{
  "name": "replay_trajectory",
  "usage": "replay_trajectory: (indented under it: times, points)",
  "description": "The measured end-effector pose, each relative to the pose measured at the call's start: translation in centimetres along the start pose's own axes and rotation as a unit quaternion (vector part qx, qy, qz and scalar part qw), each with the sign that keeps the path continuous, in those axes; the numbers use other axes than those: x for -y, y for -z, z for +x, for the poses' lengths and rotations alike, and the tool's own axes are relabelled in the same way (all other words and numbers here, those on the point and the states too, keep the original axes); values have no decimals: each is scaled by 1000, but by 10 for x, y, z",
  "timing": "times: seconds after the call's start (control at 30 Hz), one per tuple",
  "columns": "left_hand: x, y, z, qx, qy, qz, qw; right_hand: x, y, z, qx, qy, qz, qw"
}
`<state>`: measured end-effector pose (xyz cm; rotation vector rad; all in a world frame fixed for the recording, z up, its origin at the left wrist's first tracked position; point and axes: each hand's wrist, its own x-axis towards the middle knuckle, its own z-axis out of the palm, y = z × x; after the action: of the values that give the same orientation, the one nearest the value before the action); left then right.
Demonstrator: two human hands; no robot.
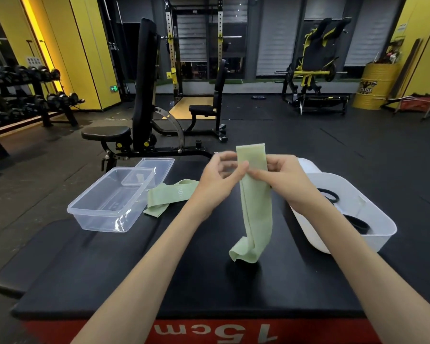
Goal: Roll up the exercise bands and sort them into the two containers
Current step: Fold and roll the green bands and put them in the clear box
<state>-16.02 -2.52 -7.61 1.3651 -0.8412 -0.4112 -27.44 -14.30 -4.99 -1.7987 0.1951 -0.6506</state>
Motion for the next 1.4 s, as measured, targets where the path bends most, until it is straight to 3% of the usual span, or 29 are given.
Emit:
replay_trajectory:
  times: [0.17,0.43,0.57,0.7,0.8,0.9,0.97,1.1,1.23,1.4]
  points:
    - [34,-7,-32,167,78,10,983,14,2,18,-40,-15,69,997]
    - [42,-18,-38,148,106,-21,983,-10,-10,60,-72,-54,60,994]
    - [57,-13,-40,167,222,-56,959,-51,-19,88,-94,-139,40,985]
    - [88,-4,-51,159,246,63,954,-121,-32,99,-62,-242,-28,968]
    - [98,-4,-51,140,209,240,938,-155,-38,79,-53,-279,-142,948]
    - [102,-1,-46,147,183,421,876,-162,-40,60,-76,-259,-135,953]
    - [99,6,-50,150,186,457,857,-156,-39,38,-105,-230,-143,957]
    - [94,25,-75,169,160,392,890,-143,-41,-39,-68,-131,-186,971]
    - [101,35,-102,216,39,349,911,-130,-39,-115,12,-22,-219,975]
    - [117,31,-118,134,-63,346,926,-137,-36,-132,48,48,-291,954]
